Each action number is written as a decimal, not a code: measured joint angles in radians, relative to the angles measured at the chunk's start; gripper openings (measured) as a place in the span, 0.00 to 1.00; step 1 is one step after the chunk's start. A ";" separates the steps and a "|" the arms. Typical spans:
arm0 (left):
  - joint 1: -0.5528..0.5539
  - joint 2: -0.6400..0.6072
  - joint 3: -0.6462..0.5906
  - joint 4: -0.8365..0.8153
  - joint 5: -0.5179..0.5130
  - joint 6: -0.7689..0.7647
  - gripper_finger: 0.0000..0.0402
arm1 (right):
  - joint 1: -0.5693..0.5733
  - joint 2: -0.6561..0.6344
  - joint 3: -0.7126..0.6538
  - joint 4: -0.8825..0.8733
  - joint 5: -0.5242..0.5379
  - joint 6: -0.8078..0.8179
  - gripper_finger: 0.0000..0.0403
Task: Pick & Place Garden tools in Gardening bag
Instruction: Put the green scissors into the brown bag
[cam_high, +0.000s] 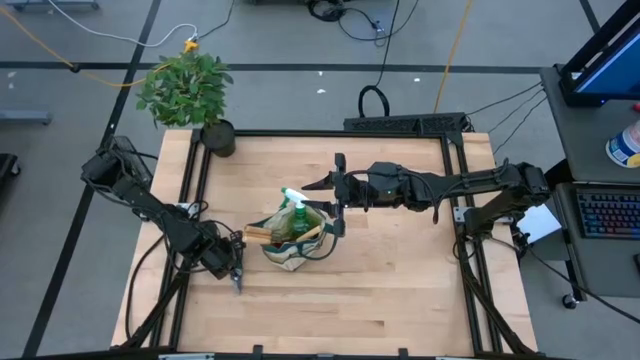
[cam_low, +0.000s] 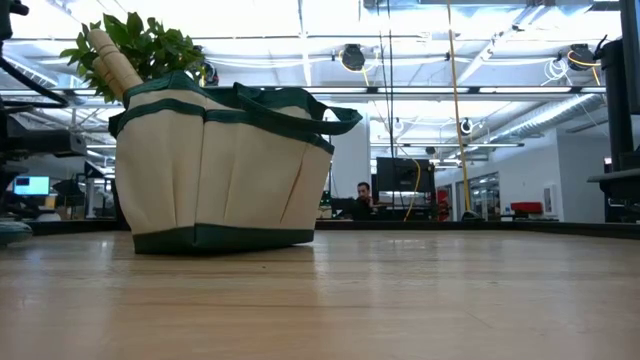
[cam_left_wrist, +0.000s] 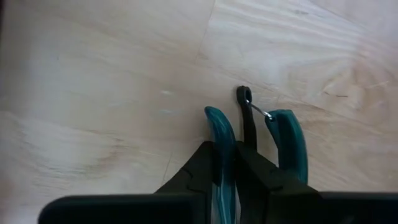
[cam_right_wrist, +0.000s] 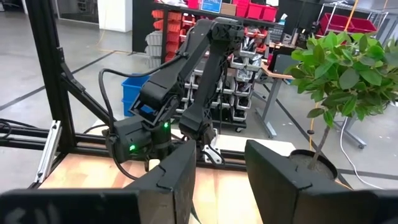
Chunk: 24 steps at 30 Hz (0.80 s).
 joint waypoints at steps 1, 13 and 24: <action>0.000 -0.004 0.000 -0.003 -0.006 0.006 0.11 | 0.000 0.000 0.000 0.000 0.000 0.000 0.32; -0.040 -0.167 0.146 -0.372 -0.081 0.050 0.11 | 0.000 0.000 0.000 -0.002 0.000 0.000 0.32; -0.057 -0.232 0.369 -0.417 -0.120 0.374 0.11 | 0.000 0.000 0.000 -0.002 0.000 -0.001 0.32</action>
